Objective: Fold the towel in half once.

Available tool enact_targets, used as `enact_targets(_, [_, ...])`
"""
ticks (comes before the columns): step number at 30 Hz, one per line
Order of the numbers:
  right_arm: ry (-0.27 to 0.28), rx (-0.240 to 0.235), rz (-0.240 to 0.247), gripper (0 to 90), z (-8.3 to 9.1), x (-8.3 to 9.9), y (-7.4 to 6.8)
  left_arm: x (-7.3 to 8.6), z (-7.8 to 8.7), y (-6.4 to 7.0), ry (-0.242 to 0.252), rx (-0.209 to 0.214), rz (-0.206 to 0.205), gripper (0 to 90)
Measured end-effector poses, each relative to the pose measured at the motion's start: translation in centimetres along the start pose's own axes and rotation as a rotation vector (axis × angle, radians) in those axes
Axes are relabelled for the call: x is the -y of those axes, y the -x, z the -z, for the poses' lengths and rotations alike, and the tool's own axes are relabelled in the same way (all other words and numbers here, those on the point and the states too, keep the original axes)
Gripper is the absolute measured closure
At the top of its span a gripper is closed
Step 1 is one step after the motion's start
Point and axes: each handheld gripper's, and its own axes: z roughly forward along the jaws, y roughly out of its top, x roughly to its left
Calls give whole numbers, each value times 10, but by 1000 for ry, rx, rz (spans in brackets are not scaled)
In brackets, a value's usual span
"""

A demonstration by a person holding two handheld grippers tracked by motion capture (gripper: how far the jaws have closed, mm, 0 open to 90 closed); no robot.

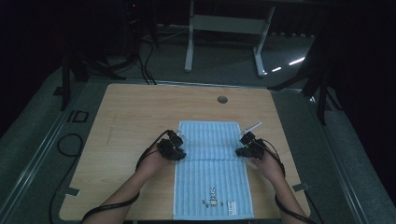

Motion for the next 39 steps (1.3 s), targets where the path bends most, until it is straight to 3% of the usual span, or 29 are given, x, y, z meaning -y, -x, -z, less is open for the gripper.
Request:
enact_targets(5, [-14, 11, 10, 871, -6, -13, -5, 1, 1, -16, 3, 1, 33, 732])
enact_targets(13, [-23, 11, 8, 871, -15, -33, -6, 4, 4, -29, 4, -29, 54, 731])
enact_targets(20, [-25, 18, 15, 863, -20, -42, -9, 11, 7, -34, 18, -20, 82, 731])
enact_targets(31, [-4, 33, -4, 863, -20, -40, -14, 10, 7, -32, -5, -27, 71, 737])
enact_targets(35, [-5, 26, 0, 861, -18, -40, -13, 11, 10, -34, 18, -17, 103, 736])
enact_targets(38, [14, 18, 5, 858, -12, -42, -12, 8, 18, -37, 60, -61, 120, 730])
enact_targets(39, [23, 21, 6, 838, -10, -43, -12, 5, 21, -41, 70, -72, 140, 687])
